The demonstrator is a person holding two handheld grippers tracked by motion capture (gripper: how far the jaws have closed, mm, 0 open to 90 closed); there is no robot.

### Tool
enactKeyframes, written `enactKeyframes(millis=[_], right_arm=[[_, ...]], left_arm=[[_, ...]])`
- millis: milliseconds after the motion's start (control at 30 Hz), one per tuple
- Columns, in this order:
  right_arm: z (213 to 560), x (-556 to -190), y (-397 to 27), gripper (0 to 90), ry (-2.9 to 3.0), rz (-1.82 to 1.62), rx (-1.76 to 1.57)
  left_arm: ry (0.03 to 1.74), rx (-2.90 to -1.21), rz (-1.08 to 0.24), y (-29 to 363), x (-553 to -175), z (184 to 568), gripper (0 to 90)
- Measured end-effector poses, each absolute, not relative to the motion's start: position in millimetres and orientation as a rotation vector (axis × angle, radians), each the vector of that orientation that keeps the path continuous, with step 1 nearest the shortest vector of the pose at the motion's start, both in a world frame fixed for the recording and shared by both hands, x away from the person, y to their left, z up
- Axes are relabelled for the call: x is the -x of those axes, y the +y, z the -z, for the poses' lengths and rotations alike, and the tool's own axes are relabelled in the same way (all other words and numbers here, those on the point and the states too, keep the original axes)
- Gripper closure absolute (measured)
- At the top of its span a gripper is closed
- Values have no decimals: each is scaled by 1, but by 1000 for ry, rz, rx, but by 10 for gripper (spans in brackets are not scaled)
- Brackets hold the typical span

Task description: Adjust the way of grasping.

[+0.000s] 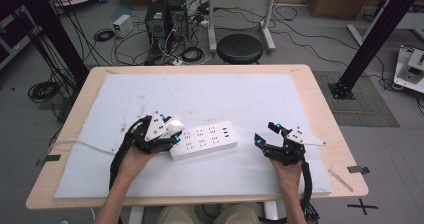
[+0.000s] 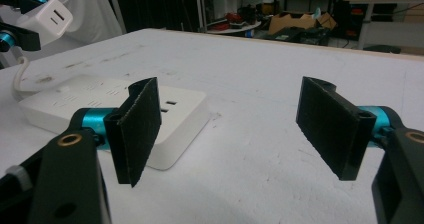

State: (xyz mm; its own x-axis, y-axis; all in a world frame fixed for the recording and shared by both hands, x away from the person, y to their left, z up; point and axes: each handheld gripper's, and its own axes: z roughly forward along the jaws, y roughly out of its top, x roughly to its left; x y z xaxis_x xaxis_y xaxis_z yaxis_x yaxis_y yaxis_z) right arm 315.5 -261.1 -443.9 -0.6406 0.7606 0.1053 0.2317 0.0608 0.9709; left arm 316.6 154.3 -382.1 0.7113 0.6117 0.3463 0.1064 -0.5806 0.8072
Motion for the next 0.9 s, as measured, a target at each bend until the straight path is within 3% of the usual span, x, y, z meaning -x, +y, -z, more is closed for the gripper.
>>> enactKeyframes(millis=[500,900], right_arm=[[437,-313,-256,263,1987,-1648,-950],[411,-312,-236,264,2119,-1803,-830]], left_arm=[[421,-2105,-947,120,-299,386,424],[276,-2067,-1116,100,-279,400,424]])
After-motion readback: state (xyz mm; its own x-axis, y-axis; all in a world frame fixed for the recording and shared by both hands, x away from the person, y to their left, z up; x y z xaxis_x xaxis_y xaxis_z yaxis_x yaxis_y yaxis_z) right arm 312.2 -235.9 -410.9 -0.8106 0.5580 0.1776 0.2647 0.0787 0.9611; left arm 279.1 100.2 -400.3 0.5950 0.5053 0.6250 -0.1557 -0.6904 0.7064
